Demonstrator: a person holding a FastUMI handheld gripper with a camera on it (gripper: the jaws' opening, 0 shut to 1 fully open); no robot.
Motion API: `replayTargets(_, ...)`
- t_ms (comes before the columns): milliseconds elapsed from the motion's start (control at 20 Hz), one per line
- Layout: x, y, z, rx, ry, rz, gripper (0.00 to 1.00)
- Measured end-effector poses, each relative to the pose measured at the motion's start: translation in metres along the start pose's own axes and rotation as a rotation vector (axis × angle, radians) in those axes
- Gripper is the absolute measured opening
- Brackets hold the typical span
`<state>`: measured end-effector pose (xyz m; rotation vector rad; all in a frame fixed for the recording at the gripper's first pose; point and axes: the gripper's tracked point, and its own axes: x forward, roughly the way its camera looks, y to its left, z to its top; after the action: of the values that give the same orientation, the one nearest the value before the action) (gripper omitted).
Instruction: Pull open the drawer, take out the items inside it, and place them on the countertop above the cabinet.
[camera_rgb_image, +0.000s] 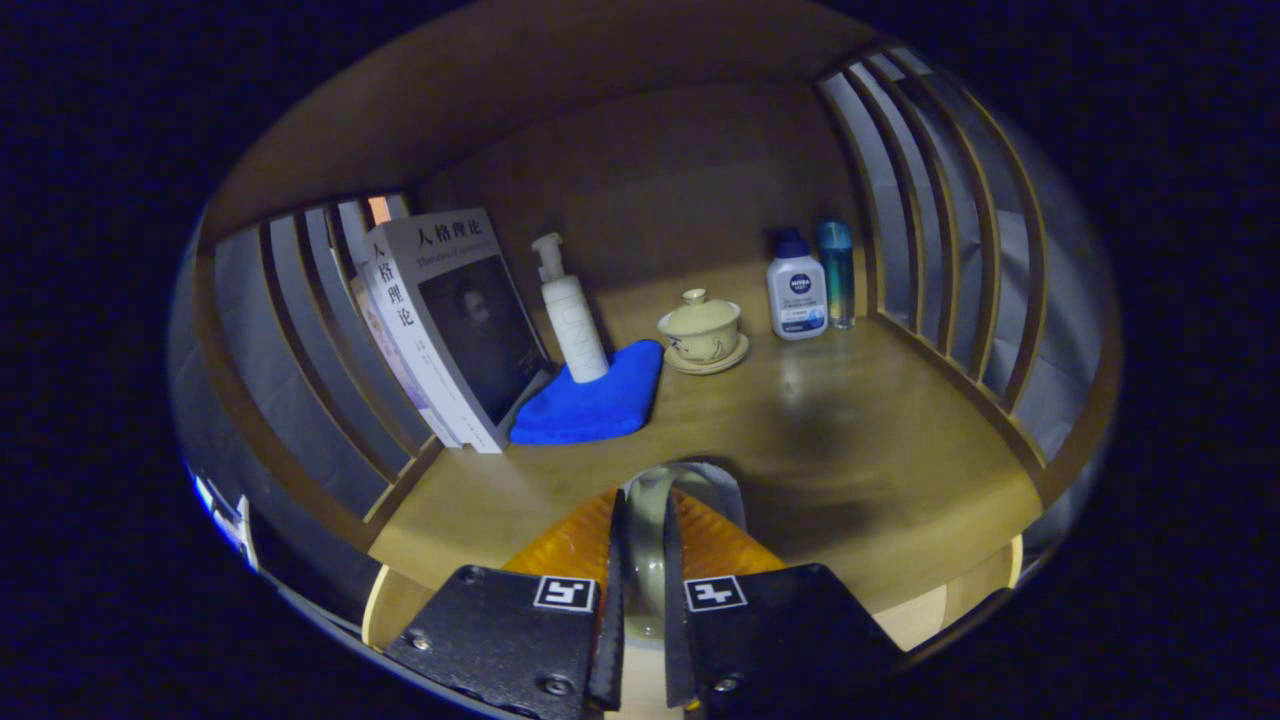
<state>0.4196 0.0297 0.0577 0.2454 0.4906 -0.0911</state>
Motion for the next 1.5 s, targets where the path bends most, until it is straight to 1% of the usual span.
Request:
replayTargets(50, 0.0, 0.0, -0.002, -0.007, 0.001, 0.018, 0.24)
replayTargets(150, -0.003, 0.007, -0.002, -0.03, 0.002, 0.06, 0.47)
replayTargets(250, -0.013, 0.004, -0.003, -0.083, -0.013, 0.043, 0.71)
replayTargets(350, -0.028, 0.016, 0.003, -0.12, -0.056, 0.087, 0.88)
replayTargets(450, -0.041, 0.018, 0.014, -0.155, -0.126, 0.088, 0.88)
replayTargets(550, -0.054, 0.02, 0.028, -0.216, -0.186, 0.079, 0.88)
replayTargets(600, -0.057, 0.024, 0.029, -0.251, -0.19, 0.08, 0.88)
replayTargets(650, -0.056, 0.028, 0.023, -0.276, -0.168, 0.092, 0.95)
replayTargets(700, -0.054, 0.028, 0.016, -0.286, -0.127, 0.089, 1.0)
replayTargets(750, -0.05, 0.026, 0.01, -0.283, -0.099, 0.084, 1.0)
replayTargets(800, -0.049, 0.026, 0.011, -0.266, -0.108, 0.083, 1.0)
replayTargets(900, -0.054, 0.025, 0.014, -0.211, -0.16, 0.072, 1.0)
replayTargets(1000, -0.074, 0.029, 0.003, -0.187, -0.197, 0.084, 1.0)
replayTargets(1150, -0.128, 0.031, -0.027, -0.191, -0.29, 0.076, 1.0)
replayTargets(1300, -0.187, 0.032, -0.076, -0.193, -0.374, 0.069, 1.0)
replayTargets(1400, -0.211, 0.023, -0.117, -0.226, -0.399, 0.022, 1.0)
replayTargets(1450, -0.219, 0.015, -0.139, -0.248, -0.403, -0.02, 1.0)
replayTargets(1500, -0.226, 0.005, -0.157, -0.266, -0.405, -0.079, 1.0)
